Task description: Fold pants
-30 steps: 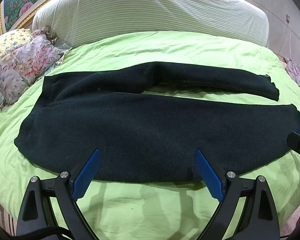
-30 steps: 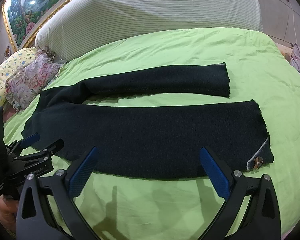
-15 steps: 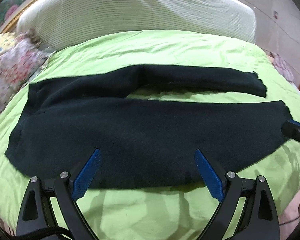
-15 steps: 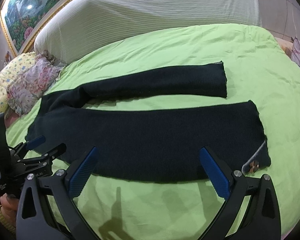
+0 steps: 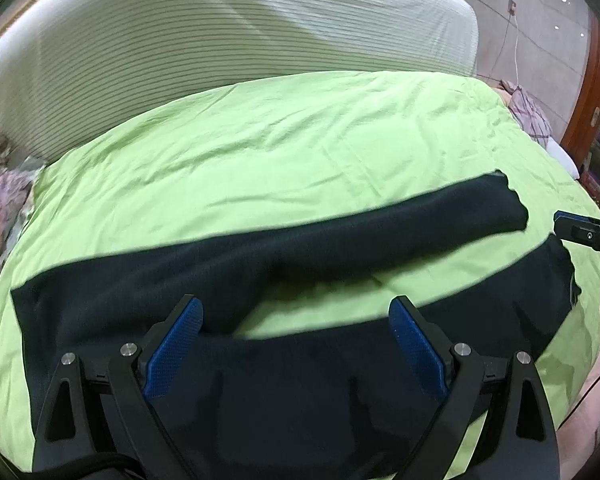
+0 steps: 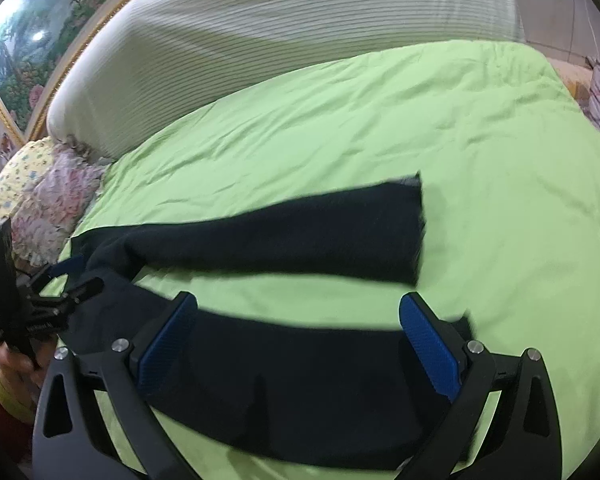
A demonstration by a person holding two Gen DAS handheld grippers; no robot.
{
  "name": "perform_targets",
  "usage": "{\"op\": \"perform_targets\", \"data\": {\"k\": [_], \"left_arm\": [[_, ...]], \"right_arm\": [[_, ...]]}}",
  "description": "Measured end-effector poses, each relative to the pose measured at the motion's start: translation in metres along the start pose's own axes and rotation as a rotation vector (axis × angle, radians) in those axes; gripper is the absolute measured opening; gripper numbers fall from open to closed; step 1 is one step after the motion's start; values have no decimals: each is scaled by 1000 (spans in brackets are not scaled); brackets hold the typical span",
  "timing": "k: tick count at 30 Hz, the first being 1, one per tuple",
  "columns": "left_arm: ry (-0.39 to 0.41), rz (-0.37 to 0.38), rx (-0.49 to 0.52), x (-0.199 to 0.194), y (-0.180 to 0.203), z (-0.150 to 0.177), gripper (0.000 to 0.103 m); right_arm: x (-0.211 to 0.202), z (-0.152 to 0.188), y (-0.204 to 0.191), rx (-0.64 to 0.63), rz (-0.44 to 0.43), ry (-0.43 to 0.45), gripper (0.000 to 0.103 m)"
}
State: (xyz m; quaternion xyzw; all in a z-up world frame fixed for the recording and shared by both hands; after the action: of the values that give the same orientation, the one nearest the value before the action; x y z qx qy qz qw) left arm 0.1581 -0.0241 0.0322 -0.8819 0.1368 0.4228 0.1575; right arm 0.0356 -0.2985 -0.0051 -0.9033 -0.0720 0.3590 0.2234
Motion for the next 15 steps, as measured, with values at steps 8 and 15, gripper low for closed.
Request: {"op": "perform_targets", "data": {"k": [8,15], "left_arm": [[-17,108,160,49,7,-69,95],[-208,319,310,127,23,-109,86]], "right_arm": [[15,-40,32,45,-1,-38,101],[46,-52,69,124,7,-168,100]]}}
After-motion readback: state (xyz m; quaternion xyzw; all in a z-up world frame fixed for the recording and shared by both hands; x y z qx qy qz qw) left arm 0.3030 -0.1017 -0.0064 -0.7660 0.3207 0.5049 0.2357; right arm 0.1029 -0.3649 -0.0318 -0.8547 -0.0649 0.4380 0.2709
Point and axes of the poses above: each gripper's, at about its wrist camera, not at the fingertips, and x roughly the way its jaws point, y to its right, z to its underside, the point moved 2 cm from there along x, roughly the way its jaws point, and after that the axes turned 10 degrees about -z, right-handed, at the moved point
